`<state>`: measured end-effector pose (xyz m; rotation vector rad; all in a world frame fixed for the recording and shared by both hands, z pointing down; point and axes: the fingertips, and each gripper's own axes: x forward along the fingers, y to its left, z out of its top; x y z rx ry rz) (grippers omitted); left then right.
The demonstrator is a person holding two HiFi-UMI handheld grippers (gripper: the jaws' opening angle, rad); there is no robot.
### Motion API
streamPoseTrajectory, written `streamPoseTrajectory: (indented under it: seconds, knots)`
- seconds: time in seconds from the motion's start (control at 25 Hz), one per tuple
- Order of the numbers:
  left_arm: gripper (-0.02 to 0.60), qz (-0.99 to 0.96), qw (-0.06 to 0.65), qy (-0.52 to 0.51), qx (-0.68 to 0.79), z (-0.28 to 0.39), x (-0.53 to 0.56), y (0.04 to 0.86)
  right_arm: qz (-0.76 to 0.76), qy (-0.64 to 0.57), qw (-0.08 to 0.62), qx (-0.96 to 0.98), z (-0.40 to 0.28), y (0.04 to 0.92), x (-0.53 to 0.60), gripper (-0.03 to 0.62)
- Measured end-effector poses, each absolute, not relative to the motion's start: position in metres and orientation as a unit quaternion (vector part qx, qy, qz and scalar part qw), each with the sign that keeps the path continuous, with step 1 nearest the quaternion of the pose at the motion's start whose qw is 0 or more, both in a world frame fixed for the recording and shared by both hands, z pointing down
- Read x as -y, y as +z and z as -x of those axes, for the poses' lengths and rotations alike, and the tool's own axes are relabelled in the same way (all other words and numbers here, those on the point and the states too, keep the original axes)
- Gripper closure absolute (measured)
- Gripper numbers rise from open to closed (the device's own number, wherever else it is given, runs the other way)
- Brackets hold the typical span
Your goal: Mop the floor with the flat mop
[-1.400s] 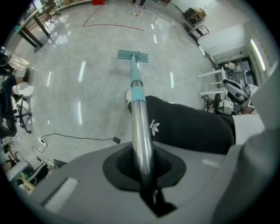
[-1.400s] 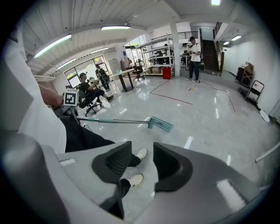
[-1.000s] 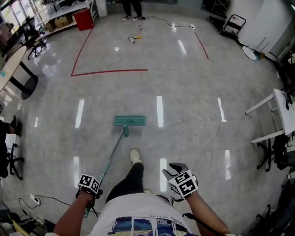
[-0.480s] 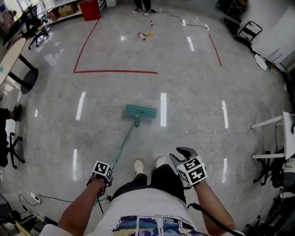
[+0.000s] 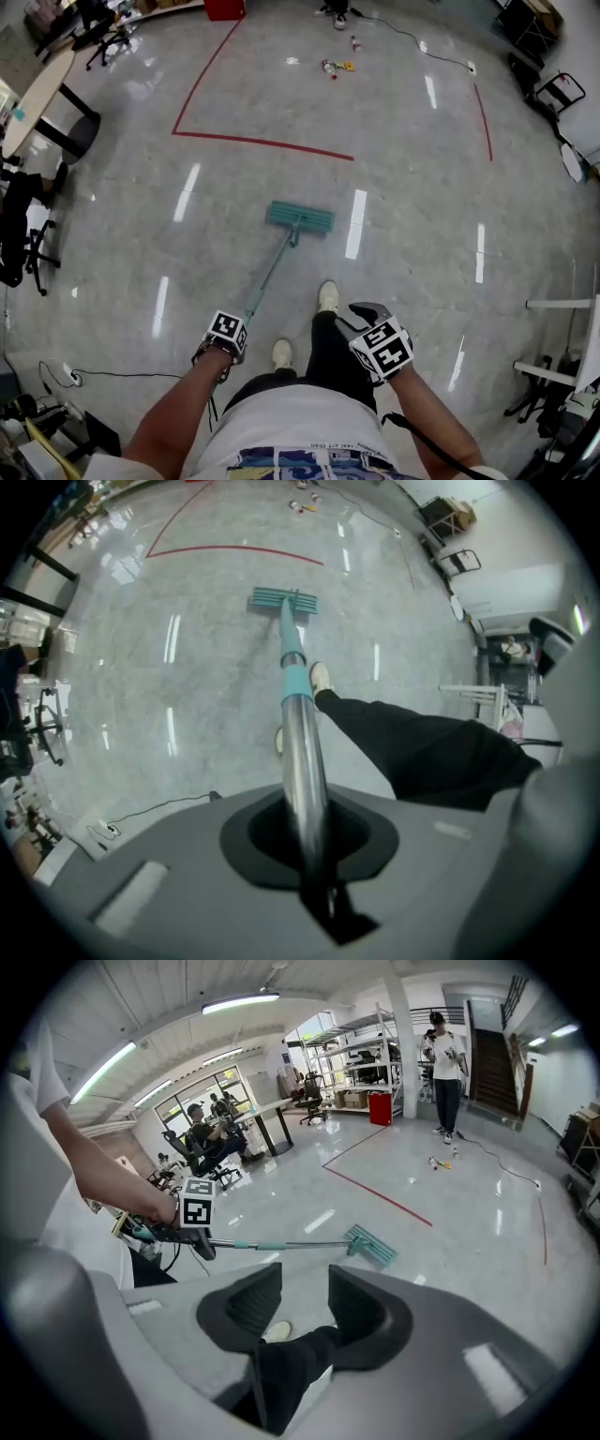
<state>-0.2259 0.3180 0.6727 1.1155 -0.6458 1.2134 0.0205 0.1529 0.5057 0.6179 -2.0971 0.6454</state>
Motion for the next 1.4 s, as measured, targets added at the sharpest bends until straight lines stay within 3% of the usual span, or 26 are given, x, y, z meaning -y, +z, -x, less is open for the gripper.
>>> streamPoseTrajectory:
  seconds: [1.4]
  knots:
    - [0.54, -0.449, 0.647, 0.538, 0.301, 0.179, -0.089, 0.691, -0.205, 0.362, 0.421, 0.806, -0.105, 0.561, -0.058, 0.434]
